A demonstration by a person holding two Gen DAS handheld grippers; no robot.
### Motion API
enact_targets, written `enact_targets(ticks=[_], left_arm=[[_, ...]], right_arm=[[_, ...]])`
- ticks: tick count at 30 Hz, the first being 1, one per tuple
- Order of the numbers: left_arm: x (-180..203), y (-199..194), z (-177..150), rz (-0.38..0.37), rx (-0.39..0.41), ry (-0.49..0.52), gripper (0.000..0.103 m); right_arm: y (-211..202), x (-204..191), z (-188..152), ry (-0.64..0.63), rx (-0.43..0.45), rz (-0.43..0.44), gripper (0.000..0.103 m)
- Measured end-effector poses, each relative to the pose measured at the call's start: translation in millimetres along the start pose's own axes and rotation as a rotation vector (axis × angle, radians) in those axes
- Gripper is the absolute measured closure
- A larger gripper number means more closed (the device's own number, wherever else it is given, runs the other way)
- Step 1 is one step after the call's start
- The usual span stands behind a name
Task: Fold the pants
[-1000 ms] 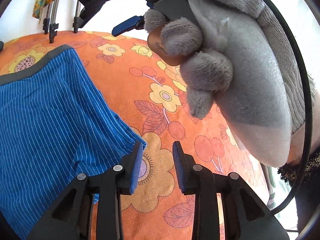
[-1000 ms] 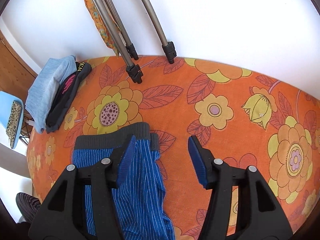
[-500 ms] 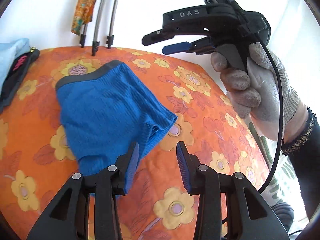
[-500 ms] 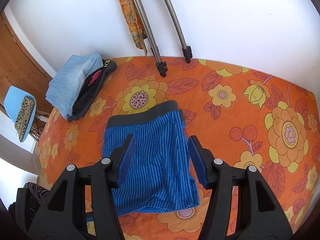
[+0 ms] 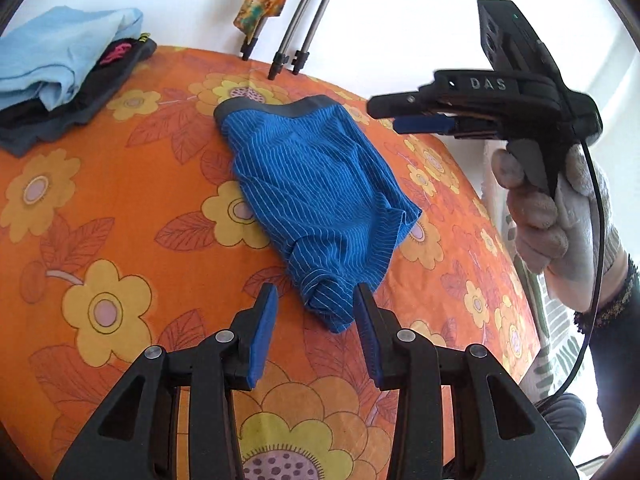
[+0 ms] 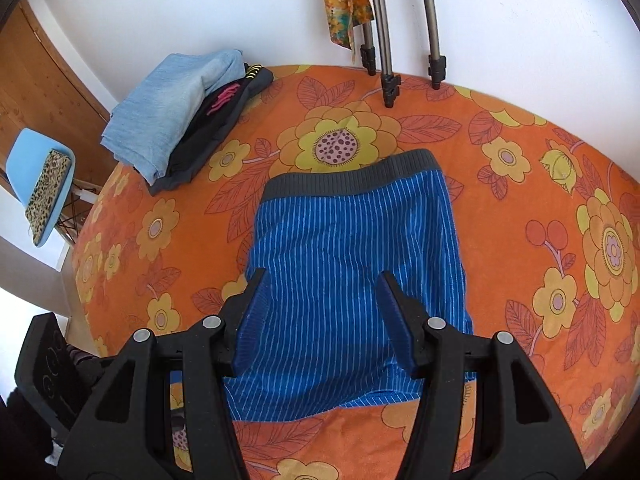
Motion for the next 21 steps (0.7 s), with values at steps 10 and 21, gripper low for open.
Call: enact_targets(ticks=[10, 21], left_arm=[[-5, 17, 5, -0.048, -0.036, -0.037, 0.066], [-4, 20, 2, -0.022, -0.035, -0.008, 0.066]], right_arm=[[-2, 107, -70, 0.398, 0.002, -0.072, 0.060], [17, 106, -69, 0.386, -0.027, -0.077, 0.077]])
Point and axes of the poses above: each gripper's, at about its wrist camera, not at the fingertips, and y roughly the way its jaws point, x to its right, z to its top, the point moved 3 cm from there along y, roughly the way its jaws point, and after that the axes turned 3 degrees about -x, right-handed, at the moved point
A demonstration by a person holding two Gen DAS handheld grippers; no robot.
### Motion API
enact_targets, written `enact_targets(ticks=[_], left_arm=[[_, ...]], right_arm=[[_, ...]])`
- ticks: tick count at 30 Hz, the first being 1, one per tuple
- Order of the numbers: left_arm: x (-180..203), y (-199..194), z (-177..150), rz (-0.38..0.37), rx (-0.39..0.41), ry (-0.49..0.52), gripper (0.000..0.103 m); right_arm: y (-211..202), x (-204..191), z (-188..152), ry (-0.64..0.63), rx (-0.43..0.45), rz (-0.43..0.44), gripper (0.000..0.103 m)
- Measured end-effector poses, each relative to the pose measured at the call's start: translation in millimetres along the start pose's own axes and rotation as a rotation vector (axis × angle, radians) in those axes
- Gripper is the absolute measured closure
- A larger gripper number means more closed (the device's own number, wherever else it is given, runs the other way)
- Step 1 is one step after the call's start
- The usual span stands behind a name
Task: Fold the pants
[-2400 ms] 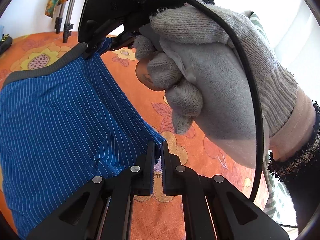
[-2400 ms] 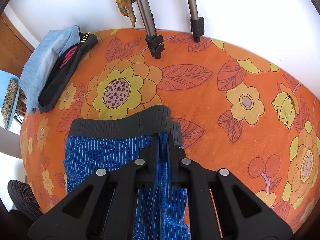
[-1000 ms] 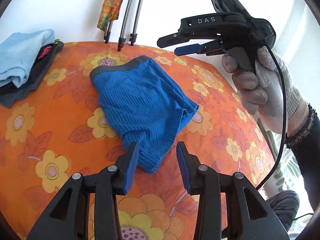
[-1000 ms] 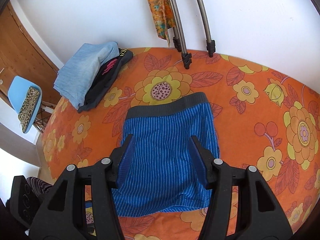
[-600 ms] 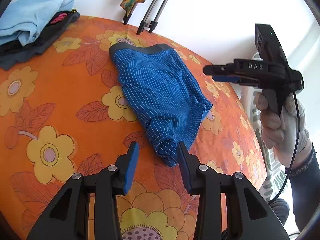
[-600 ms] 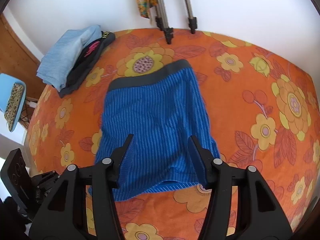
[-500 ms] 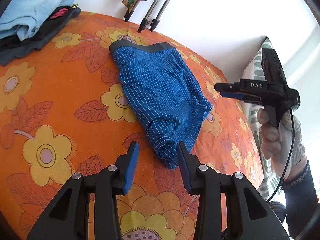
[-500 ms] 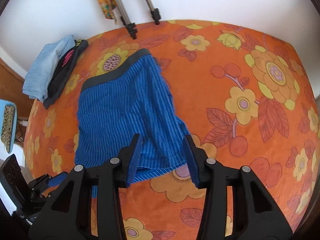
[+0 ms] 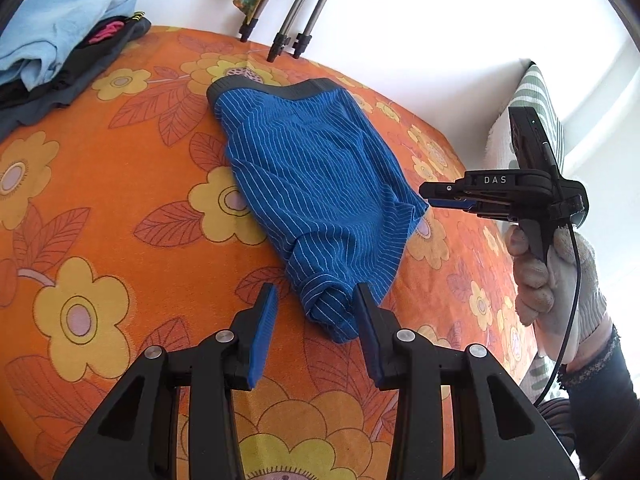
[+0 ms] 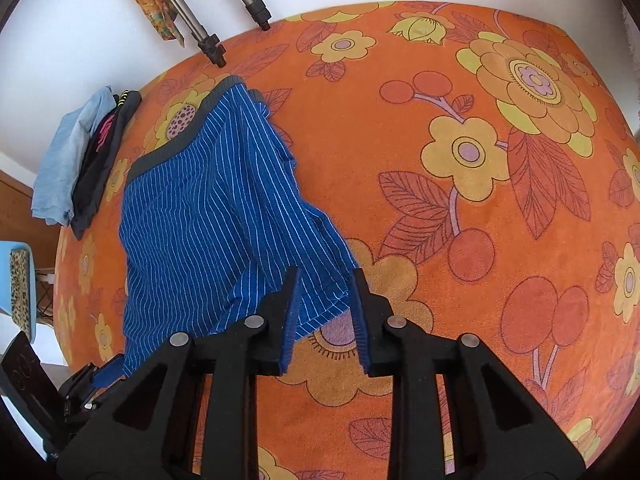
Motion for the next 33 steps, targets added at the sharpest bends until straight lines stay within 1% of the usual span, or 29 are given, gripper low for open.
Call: enact_targets(ticks=[2, 7, 9, 12, 13, 14, 16, 20, 22, 25, 26, 27, 28, 29, 30, 31, 32, 33], left_arm=[[-2, 0, 1, -0.001, -0.001, -0.007, 0.066], [-2, 0, 4, -0.005, 0.003, -0.011, 0.068], [-1, 0, 4, -0.004, 0.003, -0.007, 0.068], [-1, 2, 3, -0.002, -0.005, -0.007, 0.068], [-1, 2, 2, -0.004, -0.007, -0.010, 0.068], [-1, 2, 1, -0.006, -0.010, -0.010, 0.068], [0, 3, 1, -0.005, -0.013, -0.004, 0.068], [1, 0, 0, -0.005, -0.010, 0.007, 0.068], [1, 1, 0, -0.008, -0.011, 0.008, 0.068], [1, 3, -1, -0.008, -0.018, 0.012, 0.068], [1, 3, -1, -0.008, -0.019, 0.011, 0.073], [2, 4, -1, -0.006, -0.020, 0.009, 0.076], [2, 4, -1, -0.006, -0.020, 0.007, 0.081], [2, 4, -1, -0.007, -0.019, 0.007, 0.082], [2, 4, 0, -0.005, -0.018, 0.007, 0.082], [3, 3, 0, -0.006, -0.015, 0.009, 0.082], [4, 3, 0, -0.005, -0.012, 0.013, 0.082], [5, 2, 0, -0.003, -0.011, 0.020, 0.082]], right_arm=[[0, -2, -1, -0.006, -0.004, 0.002, 0.077], [13, 3, -1, 0.006, -0.031, -0.033, 0.077], [15, 2, -1, -0.004, -0.036, -0.020, 0.077], [17, -4, -3, -0.027, -0.038, -0.030, 0.077], [17, -6, -3, -0.036, -0.033, -0.044, 0.081], [17, -7, -3, -0.041, -0.033, -0.055, 0.092], [16, -6, -3, -0.035, -0.030, -0.061, 0.096], [2, 3, 3, -0.007, 0.020, -0.052, 0.098], [-5, 9, 7, 0.005, 0.051, -0.075, 0.098], [-4, 10, 8, -0.011, 0.050, -0.106, 0.098], [-3, 8, 9, -0.020, 0.056, -0.110, 0.098], [-3, 5, 9, -0.026, 0.054, -0.098, 0.097], [-3, 3, 10, -0.027, 0.040, -0.096, 0.088], [-5, -1, 12, -0.030, 0.039, -0.110, 0.076], [-11, -6, 13, -0.041, 0.069, -0.116, 0.072], [-17, -13, 15, -0.059, 0.095, -0.117, 0.070], [-21, -23, 17, -0.086, 0.104, -0.098, 0.070], [-24, -35, 18, -0.121, 0.100, -0.053, 0.070]])
Point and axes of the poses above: each gripper's, at about its wrist camera, not at the fingertips, and y roughly the way its jaws point, x to its right, z to its top, the point moved 3 cm from there along y, roughly the way its jaws point, and after that the axes turned 3 degrees about -x, right-handed, at the moved point
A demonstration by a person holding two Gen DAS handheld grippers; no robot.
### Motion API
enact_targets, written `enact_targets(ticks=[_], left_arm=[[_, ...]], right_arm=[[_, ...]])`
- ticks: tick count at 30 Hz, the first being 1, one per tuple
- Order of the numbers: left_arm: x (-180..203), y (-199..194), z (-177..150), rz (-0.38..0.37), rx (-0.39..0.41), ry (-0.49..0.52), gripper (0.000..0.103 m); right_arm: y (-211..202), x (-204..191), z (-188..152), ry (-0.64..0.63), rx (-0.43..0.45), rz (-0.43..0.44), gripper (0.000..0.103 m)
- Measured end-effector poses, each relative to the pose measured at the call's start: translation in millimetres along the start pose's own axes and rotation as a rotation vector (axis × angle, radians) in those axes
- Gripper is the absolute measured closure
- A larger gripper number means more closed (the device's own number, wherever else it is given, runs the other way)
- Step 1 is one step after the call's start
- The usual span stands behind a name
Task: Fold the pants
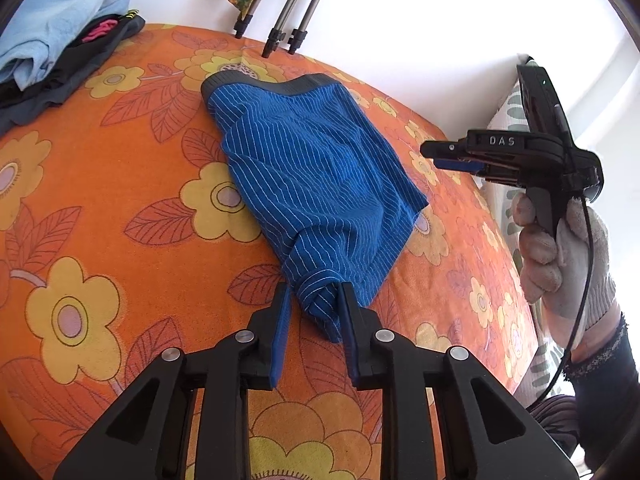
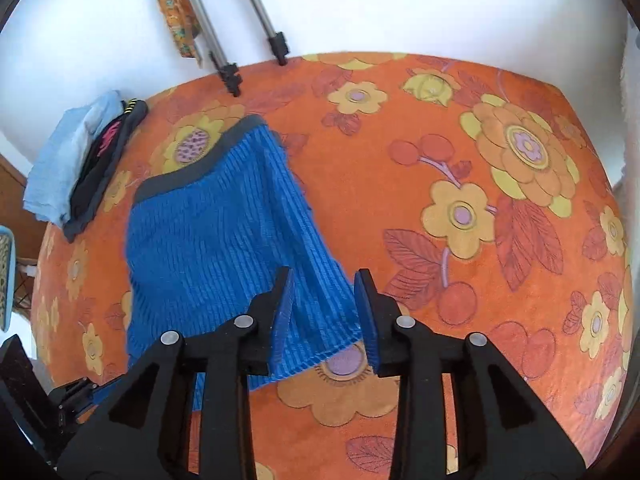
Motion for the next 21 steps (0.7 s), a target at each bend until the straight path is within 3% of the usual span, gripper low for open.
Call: enact_targets(ticks=[3, 7, 13, 21], left_arm=[[3, 0, 1, 0.013, 0.005, 0.021, 0.089], [6, 0, 1, 0.008, 0.009, 0.035, 0.096], [7, -1, 0, -0.001, 0.015, 0.052, 0.099], [20, 4, -17, -0.041, -0.039, 0.101, 0.099]], right_arm=[[3, -41, 14, -0.080, -0.006, 0.094, 0.070], [35, -104, 25, -0.187, -0.090, 0.191, 0.070], [79, -159, 27, -0.292, -0.187, 0.198, 0.070], [111, -160, 33, -0.275, -0.217, 0.144, 0.070]])
Point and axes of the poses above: each gripper's, at about its wrist camera, not at the fingertips, and y roughly the way its jaws point, x to its right, z to its top, the point moved 3 cm from there along y, roughly the way its jaws point, and after that the axes turned 3 degrees about -x, right-handed, at the moved point
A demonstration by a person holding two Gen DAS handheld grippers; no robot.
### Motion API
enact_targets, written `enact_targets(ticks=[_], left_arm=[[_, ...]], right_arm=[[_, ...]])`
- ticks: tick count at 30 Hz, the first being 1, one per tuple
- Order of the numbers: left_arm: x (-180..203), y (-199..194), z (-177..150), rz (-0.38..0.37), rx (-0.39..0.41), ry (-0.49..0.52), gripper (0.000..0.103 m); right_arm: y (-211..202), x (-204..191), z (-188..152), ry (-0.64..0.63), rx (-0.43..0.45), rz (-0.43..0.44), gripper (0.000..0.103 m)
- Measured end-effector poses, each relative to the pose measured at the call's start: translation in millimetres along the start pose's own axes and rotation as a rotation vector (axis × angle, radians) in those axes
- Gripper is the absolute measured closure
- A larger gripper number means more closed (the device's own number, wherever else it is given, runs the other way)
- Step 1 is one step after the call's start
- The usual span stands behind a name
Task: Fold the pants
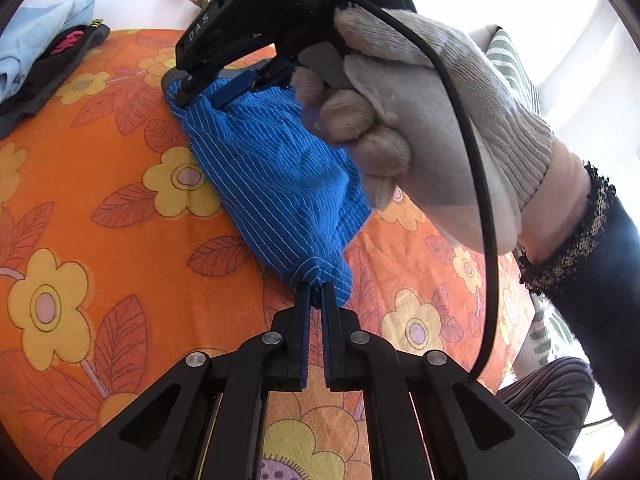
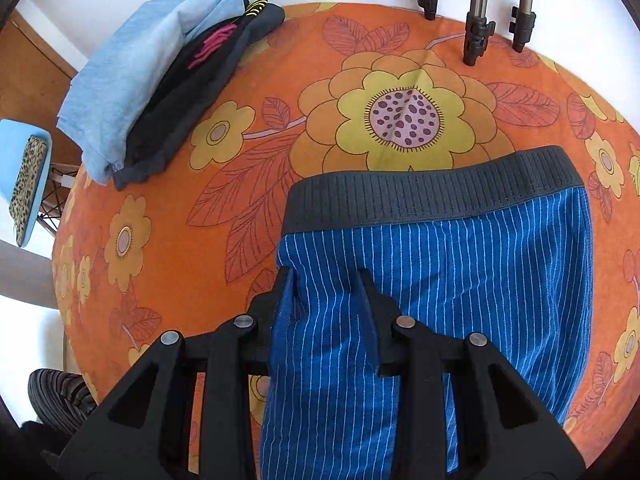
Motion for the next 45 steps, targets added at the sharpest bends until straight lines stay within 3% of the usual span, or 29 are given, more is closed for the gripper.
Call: enact_targets(ticks=[7, 10, 13, 16, 19, 23, 27, 31, 35, 39, 45], left_arm=[[9, -6, -6, -0.026, 0.000, 0.022, 0.099], [9, -21, 0, -0.021, 0.037, 0.029, 0.099], [4, -35, 9, 0.008, 0.082, 0.026, 0.099], [-10, -41, 18, 0.009, 0.091, -0.019, 0.089], [-19, -42, 29, 0.041, 0.114, -0.065, 0.066], [-28, -40, 43, 0.081, 0.122, -0.089, 0.065], [-47, -25, 59, 0.095, 0.105, -0.129, 0.063], [-61, -9, 69, 0.106, 0.068, -0.157, 0.062], [-72, 9, 72, 0.094, 0.031, -0.205, 0.062], [-79, 17, 75, 0.070, 0.016, -0.259, 0.062], [-76, 24, 84, 0.075, 0.027, -0.252, 0.062]], right_arm=[[-8, 9, 2, 0.044, 0.033, 0.074, 0.070], [-39, 19, -3, 0.091, 0.107, 0.157, 0.070], [-74, 36, -17, 0.125, 0.175, 0.171, 0.070], [-106, 59, -42, 0.178, 0.236, 0.182, 0.070], [-129, 85, -70, 0.201, 0.273, 0.125, 0.066], [-142, 125, -92, 0.241, 0.313, 0.020, 0.066], [-136, 156, -99, 0.258, 0.323, 0.016, 0.064], [-110, 172, -96, 0.264, 0.271, 0.024, 0.063], [-92, 175, -89, 0.269, 0.237, 0.108, 0.063], [-80, 171, -81, 0.237, 0.208, 0.099, 0.063], [-71, 177, -75, 0.229, 0.198, 0.088, 0.063]])
Point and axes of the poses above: each gripper's, at about its wrist camera, not at the fingertips, and y roughly the way its jaws point, x to its right, z to its top, the point moved 3 cm from there along y, roughly the way its jaws point, and after that the axes turned 3 degrees about -x, right-handed, at the moved point
